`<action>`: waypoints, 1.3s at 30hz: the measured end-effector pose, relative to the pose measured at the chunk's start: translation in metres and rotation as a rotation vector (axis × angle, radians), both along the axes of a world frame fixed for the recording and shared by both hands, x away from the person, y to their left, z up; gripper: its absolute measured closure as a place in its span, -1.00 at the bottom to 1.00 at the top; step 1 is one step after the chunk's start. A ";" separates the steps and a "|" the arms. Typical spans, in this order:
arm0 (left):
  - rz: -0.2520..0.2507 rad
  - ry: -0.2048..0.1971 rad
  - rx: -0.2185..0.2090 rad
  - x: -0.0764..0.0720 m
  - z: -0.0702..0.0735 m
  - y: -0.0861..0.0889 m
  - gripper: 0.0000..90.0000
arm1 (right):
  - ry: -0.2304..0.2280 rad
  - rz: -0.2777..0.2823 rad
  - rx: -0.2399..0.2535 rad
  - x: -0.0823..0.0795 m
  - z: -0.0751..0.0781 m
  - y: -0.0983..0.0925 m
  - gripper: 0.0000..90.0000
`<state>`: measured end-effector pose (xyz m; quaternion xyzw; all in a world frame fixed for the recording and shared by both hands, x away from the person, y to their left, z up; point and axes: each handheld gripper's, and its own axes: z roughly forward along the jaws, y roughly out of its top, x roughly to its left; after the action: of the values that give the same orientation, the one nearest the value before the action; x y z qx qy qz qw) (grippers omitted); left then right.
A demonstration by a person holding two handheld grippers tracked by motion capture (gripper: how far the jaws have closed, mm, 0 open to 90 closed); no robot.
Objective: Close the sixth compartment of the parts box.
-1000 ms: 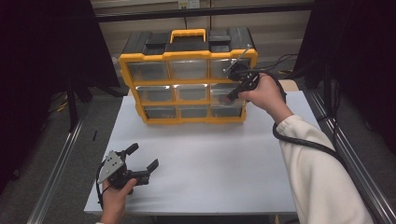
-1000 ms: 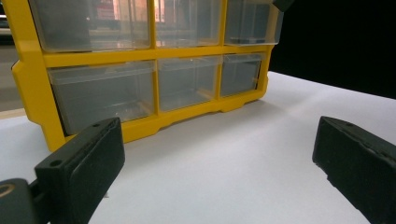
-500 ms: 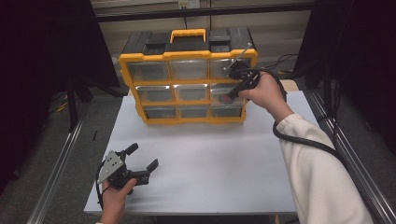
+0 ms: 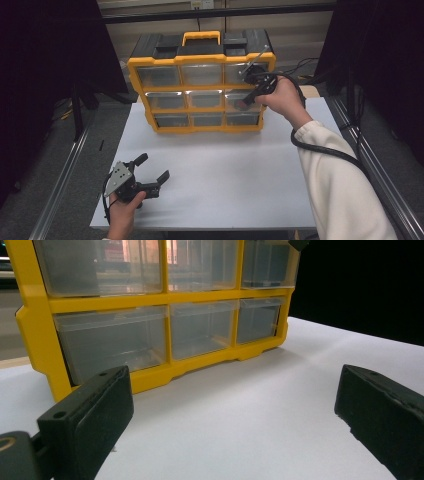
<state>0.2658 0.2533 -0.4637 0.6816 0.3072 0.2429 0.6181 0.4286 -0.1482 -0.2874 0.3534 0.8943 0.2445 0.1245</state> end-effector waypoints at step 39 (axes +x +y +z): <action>0.001 0.007 0.001 0.000 -0.001 0.000 -0.95 | -0.017 -0.011 0.015 0.007 0.001 -0.002 1.00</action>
<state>0.2663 0.2534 -0.4646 0.6824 0.3095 0.2411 0.6168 0.4360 -0.1506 -0.2867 0.3570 0.8894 0.2538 0.1307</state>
